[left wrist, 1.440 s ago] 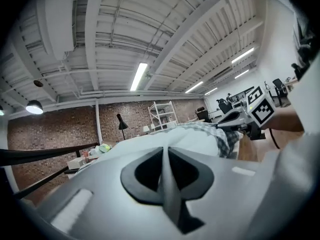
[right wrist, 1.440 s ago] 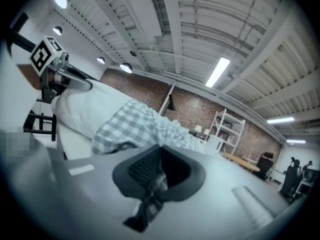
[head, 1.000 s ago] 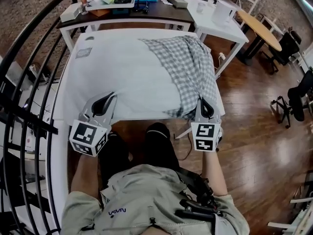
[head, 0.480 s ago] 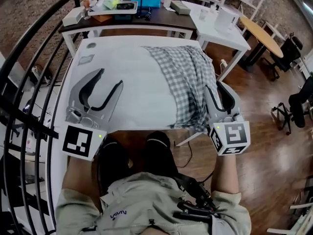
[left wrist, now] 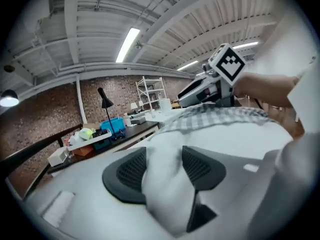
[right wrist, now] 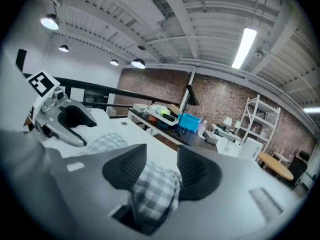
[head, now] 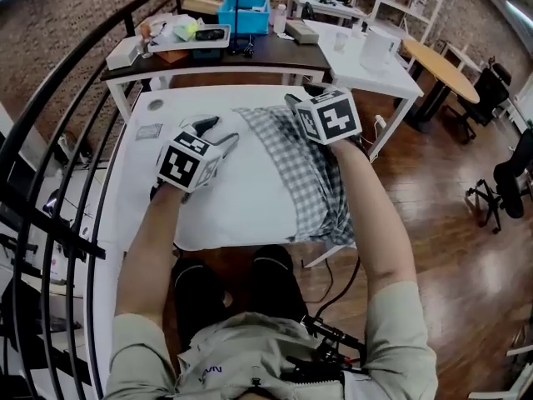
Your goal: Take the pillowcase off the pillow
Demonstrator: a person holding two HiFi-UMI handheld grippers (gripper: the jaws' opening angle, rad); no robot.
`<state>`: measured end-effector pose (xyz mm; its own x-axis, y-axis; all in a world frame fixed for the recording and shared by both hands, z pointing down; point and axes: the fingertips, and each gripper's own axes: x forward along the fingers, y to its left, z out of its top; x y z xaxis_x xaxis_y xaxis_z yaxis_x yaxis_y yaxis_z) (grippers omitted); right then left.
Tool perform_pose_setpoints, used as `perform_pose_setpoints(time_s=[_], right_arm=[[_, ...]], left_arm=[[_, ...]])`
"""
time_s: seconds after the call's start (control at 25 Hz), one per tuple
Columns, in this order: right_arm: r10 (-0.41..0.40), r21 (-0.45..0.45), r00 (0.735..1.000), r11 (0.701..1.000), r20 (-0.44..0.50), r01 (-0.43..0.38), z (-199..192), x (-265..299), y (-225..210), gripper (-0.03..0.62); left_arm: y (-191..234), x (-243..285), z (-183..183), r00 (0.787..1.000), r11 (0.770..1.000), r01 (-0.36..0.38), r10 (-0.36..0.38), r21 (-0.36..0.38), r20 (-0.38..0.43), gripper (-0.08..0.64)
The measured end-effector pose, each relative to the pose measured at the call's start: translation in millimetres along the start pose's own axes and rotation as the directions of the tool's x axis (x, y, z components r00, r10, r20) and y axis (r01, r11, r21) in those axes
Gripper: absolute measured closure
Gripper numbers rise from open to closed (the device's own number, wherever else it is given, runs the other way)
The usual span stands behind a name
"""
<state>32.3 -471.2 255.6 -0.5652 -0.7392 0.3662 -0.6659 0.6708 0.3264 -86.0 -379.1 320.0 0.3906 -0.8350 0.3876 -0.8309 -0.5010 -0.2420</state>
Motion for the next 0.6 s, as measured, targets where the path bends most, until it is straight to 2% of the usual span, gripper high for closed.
perform_pose_setpoints(time_s=[0.08,0.2,0.24,0.36,0.52,0.6], right_arm=[[0.024,-0.005,0.996,1.0,-0.082,-0.024,-15,19,4,0.399],[0.071,0.011,0.981,0.997,-0.182,-0.07,-43,35,16,0.404],[0.07,-0.006,0.976,0.997,-0.208,-0.073,-51,38,20,0.438],[0.008,-0.076,0.977,0.997,-0.211,-0.025,-53,37,19,0.572],[-0.079,-0.099,0.986,0.993,-0.144,0.066,-29,21,2,0.585],[-0.186,-0.153,0.974,0.974,-0.128,0.166,-21,7,-22,0.588]], left_arm=[[-13,4,-14,1.0,1.0,0.014,-0.014,0.0,-0.006,0.375],[-27,1,-20,1.0,0.999,-0.004,0.003,0.043,0.013,0.478],[-30,-3,-19,1.0,0.999,-0.013,0.012,0.052,0.029,0.502],[-33,-18,-10,0.996,0.997,-0.039,0.033,0.07,0.084,0.523],[-30,-48,9,0.983,0.992,-0.083,0.066,0.093,0.173,0.529],[-26,-70,20,0.971,0.991,-0.103,0.082,0.083,0.223,0.531]])
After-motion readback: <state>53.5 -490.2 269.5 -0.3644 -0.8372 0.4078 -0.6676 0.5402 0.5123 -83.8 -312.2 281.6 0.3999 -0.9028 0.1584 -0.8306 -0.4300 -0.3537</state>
